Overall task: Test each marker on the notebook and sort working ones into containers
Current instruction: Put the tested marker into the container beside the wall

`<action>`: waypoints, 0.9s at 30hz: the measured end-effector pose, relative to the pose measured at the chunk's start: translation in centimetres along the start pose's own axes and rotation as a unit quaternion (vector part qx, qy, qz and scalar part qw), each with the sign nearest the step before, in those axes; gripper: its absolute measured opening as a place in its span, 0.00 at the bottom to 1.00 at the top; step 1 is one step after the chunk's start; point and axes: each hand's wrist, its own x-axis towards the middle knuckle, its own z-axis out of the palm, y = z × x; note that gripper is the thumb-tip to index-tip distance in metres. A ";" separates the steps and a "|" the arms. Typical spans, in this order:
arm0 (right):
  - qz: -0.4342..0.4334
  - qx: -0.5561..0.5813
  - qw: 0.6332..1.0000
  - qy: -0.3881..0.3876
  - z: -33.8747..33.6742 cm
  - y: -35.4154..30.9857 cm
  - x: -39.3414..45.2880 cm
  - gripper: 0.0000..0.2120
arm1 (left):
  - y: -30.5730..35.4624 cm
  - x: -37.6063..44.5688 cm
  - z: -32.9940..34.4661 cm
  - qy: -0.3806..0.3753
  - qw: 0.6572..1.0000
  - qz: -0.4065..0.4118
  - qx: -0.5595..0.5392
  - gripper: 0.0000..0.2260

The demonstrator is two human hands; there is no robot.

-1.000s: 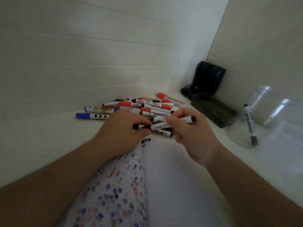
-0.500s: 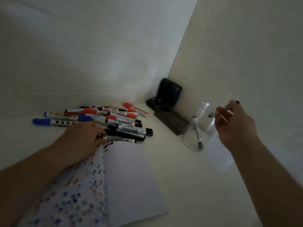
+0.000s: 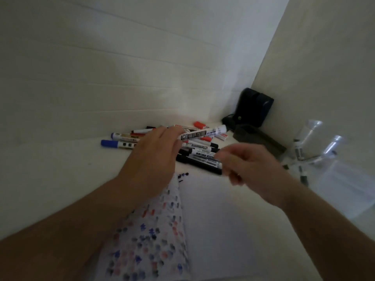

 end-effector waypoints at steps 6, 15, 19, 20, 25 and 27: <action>-0.012 0.262 0.960 -0.101 5.8 -0.5 2.8 0.21 | 1.3 -0.8 0.0 -0.172 0.984 0.017 -0.043 0.07; -0.040 0.362 0.930 -0.041 7.1 2.3 3.4 0.08 | 1.0 -0.2 0.5 -0.289 0.957 -0.001 -0.022 0.11; -0.048 0.333 0.940 -0.048 6.2 2.7 3.2 0.10 | 0.1 0.2 -0.1 -0.299 0.952 -0.048 -0.041 0.22; -0.038 0.346 0.937 -0.034 5.6 2.7 3.3 0.10 | -0.2 0.3 -0.3 -0.296 0.952 -0.073 -0.034 0.30; 0.004 0.380 0.925 0.005 2.7 3.5 4.3 0.07 | -0.7 0.0 0.1 -0.299 0.944 -0.124 0.069 0.24; 0.018 0.316 0.949 0.003 2.8 3.7 4.3 0.09 | -0.6 -0.1 0.7 -0.317 0.933 -0.140 0.100 0.20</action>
